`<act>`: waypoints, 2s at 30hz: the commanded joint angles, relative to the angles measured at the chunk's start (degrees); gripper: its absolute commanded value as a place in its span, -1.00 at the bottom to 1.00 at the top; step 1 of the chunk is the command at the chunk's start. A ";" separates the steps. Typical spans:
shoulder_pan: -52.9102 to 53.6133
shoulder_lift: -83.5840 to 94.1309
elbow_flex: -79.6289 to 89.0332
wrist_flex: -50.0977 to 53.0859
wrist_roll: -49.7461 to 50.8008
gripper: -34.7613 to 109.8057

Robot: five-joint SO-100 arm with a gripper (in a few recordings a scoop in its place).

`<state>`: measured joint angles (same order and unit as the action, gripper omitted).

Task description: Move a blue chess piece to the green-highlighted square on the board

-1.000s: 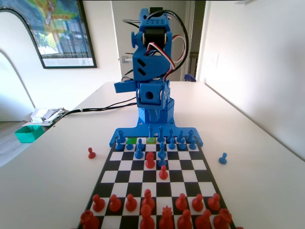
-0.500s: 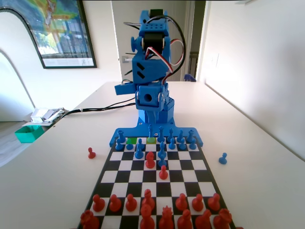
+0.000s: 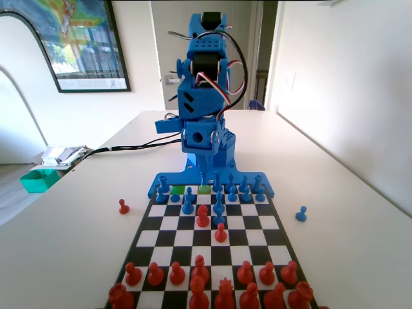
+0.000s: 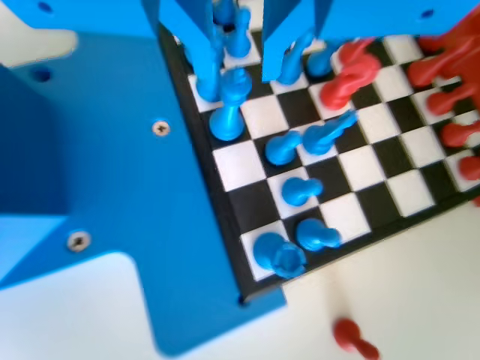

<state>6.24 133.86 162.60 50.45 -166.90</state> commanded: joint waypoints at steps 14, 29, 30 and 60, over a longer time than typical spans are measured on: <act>0.62 -2.55 3.69 -7.82 -24.26 -0.37; 0.35 -4.48 5.62 -12.04 -23.99 -0.42; 0.35 -4.48 5.62 -12.13 -23.91 -0.43; 13.80 -4.48 -8.17 6.59 -31.38 -0.51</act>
<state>17.93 129.11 157.59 55.55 -166.90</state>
